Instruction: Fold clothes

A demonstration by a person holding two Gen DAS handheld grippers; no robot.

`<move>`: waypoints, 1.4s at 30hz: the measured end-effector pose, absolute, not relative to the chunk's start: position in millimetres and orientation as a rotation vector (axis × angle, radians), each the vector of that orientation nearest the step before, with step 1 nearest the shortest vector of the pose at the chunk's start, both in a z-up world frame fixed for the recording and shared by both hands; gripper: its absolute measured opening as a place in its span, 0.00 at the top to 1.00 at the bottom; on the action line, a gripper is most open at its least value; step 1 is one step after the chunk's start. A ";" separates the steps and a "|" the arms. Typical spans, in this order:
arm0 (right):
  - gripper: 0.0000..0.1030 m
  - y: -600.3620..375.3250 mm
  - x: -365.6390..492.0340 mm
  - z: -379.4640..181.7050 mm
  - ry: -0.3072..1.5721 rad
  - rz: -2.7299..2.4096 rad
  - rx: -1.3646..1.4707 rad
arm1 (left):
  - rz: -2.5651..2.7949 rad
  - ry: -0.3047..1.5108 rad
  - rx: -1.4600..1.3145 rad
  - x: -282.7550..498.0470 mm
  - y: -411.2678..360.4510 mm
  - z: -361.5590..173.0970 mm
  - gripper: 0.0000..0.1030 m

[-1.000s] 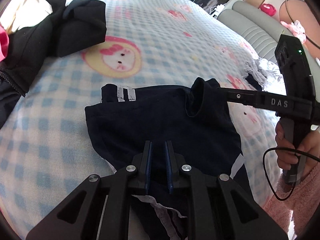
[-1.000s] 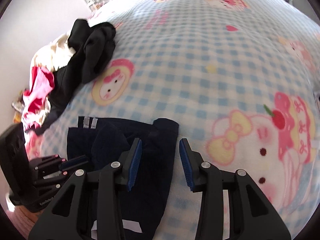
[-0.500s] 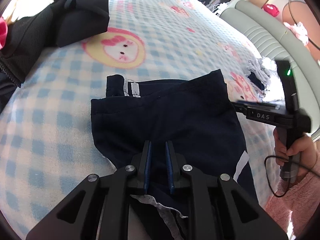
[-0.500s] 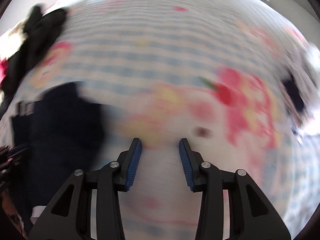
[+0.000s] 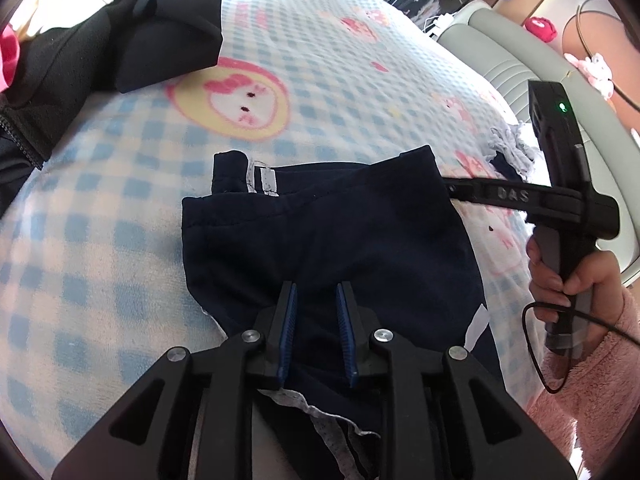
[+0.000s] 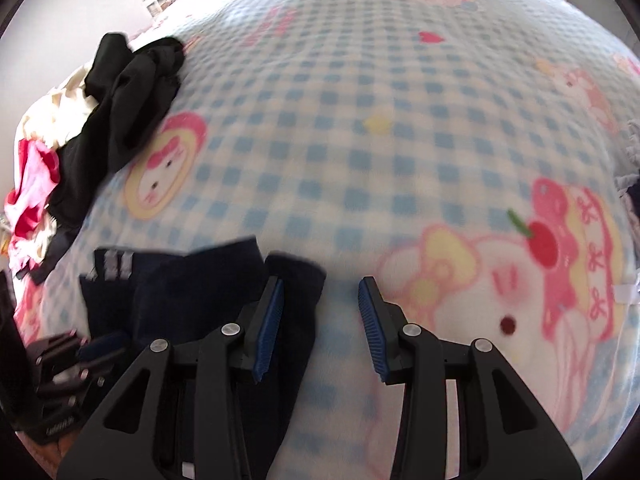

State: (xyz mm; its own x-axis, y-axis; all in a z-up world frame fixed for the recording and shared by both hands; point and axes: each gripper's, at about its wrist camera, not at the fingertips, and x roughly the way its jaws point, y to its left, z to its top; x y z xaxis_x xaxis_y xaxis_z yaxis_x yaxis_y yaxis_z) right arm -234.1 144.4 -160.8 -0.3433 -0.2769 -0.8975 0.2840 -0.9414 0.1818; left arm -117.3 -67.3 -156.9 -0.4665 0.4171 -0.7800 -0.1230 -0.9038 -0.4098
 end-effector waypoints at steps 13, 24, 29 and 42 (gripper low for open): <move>0.55 111.5 -219.0 -160.5 0.173 -2.150 1.523 | 2.398 -0.436 -1.407 -120.4 -67.7 -160.8 0.78; 0.55 161.7 -192.2 -167.5 0.345 -2.391 1.610 | 2.400 -0.439 -1.403 -118.4 -69.0 -160.5 0.78; 0.55 198.4 -190.2 -145.3 -0.025 -2.383 1.557 | 2.389 -0.480 -1.375 -116.9 -73.1 -158.3 0.75; 0.57 150.3 -202.7 -172.1 0.119 -2.275 1.596 | 2.454 -0.491 -1.297 -106.3 -85.4 -136.4 0.70</move>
State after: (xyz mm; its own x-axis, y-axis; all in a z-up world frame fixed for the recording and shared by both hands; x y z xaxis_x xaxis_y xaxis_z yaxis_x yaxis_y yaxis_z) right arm -202.7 150.3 -172.1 -0.2986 -0.2408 -0.9235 0.3358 -0.9323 0.1345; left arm -106.3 -85.4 -136.4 -0.5357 0.4324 -0.7253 -0.1199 -0.8892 -0.4416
